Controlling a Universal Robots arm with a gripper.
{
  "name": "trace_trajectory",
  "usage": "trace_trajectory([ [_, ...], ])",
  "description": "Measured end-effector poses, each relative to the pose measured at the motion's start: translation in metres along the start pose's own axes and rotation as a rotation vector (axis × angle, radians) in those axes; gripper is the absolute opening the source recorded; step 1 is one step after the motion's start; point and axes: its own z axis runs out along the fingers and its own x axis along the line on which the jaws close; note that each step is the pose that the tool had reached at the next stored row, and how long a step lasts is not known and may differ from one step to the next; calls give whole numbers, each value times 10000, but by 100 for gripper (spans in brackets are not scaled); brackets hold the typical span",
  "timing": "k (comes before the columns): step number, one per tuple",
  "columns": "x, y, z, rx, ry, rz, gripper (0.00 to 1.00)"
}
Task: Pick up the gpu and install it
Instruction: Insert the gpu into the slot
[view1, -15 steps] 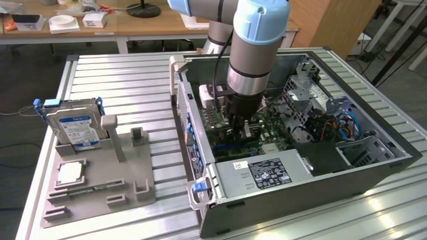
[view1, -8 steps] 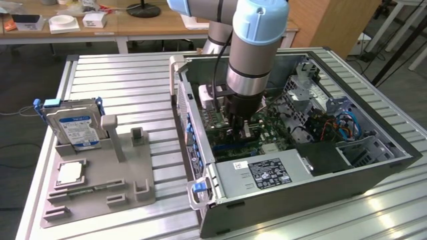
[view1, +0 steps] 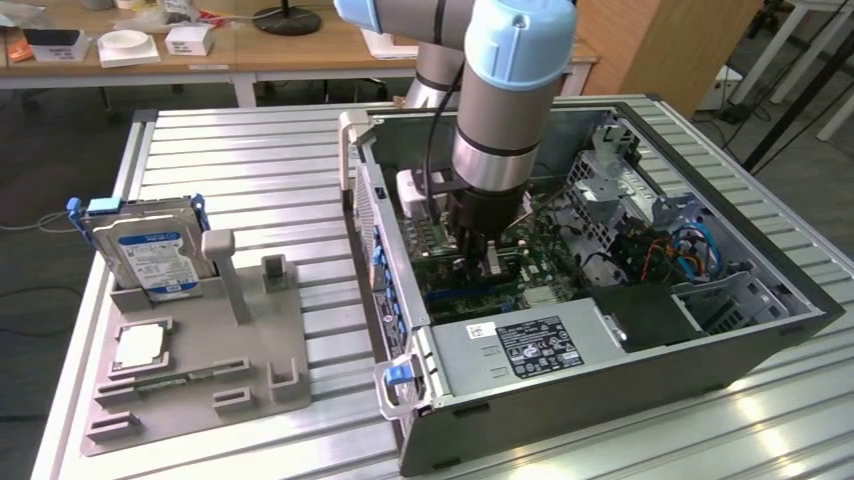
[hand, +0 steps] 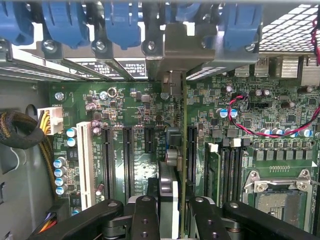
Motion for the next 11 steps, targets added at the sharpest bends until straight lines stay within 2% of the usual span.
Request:
trace_trajectory([
  [4, -18, -1, 1, 1, 46, 4, 28],
  [11, -24, 0, 1, 1, 46, 5, 28],
])
